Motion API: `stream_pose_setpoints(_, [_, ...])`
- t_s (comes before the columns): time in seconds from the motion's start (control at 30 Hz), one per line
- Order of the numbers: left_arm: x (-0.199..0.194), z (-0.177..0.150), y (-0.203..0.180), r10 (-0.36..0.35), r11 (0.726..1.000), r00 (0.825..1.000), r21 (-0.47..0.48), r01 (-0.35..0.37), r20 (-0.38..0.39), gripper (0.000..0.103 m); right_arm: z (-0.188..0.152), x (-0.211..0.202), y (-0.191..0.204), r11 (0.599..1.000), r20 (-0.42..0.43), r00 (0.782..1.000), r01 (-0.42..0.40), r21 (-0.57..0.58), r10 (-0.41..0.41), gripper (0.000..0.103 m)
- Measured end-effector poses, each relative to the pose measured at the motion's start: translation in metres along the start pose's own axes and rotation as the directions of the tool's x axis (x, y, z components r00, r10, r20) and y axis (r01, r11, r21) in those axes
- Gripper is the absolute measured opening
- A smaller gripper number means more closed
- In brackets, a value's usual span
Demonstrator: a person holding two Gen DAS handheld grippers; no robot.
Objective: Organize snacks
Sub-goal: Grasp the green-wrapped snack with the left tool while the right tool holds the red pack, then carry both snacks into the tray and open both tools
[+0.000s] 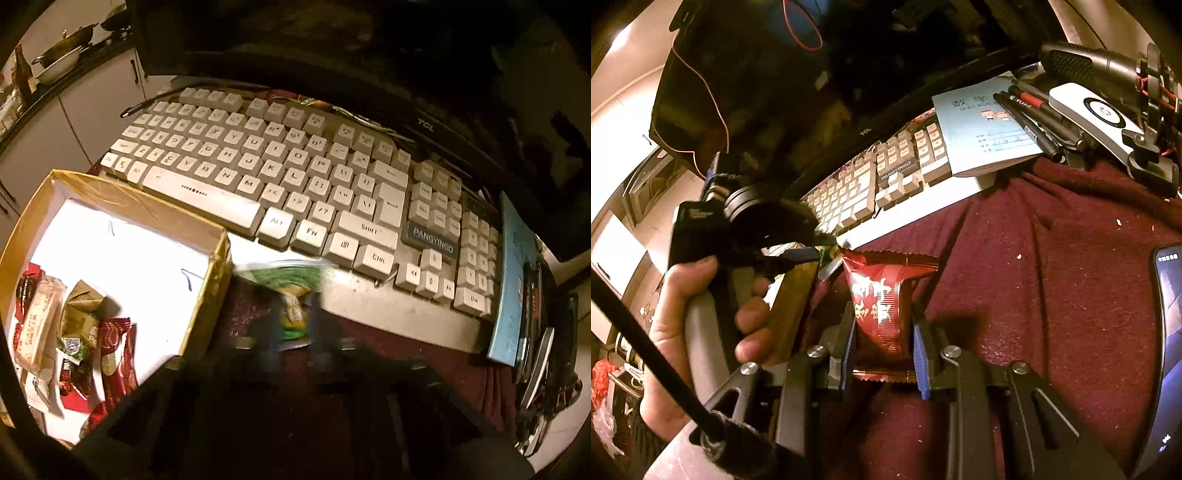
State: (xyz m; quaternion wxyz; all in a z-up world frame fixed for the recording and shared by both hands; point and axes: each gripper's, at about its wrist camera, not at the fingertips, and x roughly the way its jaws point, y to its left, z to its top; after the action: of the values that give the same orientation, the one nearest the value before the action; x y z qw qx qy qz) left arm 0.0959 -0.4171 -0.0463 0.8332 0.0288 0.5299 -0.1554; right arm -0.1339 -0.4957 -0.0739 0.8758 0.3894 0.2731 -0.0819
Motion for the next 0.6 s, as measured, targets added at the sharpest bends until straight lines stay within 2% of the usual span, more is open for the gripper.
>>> stream_pose_setpoints(0.13, [-0.002, -0.007, 0.003, -0.016, 0.999, 1.000, 0.047, 0.016, 0.000, 0.009, 0.000, 0.000, 0.000, 1.000, -0.002, 1.000, 0.003, -0.002, -0.003, 0.026])
stream_pose_setpoints(0.3, [-0.022, -0.017, 0.018, -0.129, 0.990, 0.991, 0.053, 0.132, -0.043, 0.009, -0.001, 0.001, 0.001, 1.000, -0.006, 1.000, 0.004, -0.008, -0.004, 0.026])
stream_pose_setpoints(0.37, [-0.041, -0.025, 0.028, -0.198, 0.979, 0.979, 0.042, 0.200, -0.055, 0.009, -0.001, 0.001, 0.003, 1.000, -0.006, 1.000, 0.007, -0.014, -0.007, 0.026])
stream_pose_setpoints(0.47, [-0.073, -0.035, 0.049, -0.303, 0.951, 0.951, 0.034, 0.306, -0.065, 0.009, -0.002, 0.002, 0.006, 1.000, -0.015, 1.000, 0.007, -0.030, -0.008, 0.026])
stream_pose_setpoints(0.53, [-0.103, -0.043, 0.069, -0.365, 0.930, 0.930, 0.036, 0.366, -0.039, 0.009, -0.003, 0.003, 0.010, 0.999, -0.021, 1.000, 0.002, -0.049, -0.003, 0.026])
stream_pose_setpoints(0.6, [-0.125, -0.043, 0.091, -0.393, 0.919, 0.919, 0.033, 0.393, -0.003, 0.009, -0.004, 0.003, 0.013, 0.997, -0.024, 1.000, 0.000, -0.073, -0.002, 0.026])
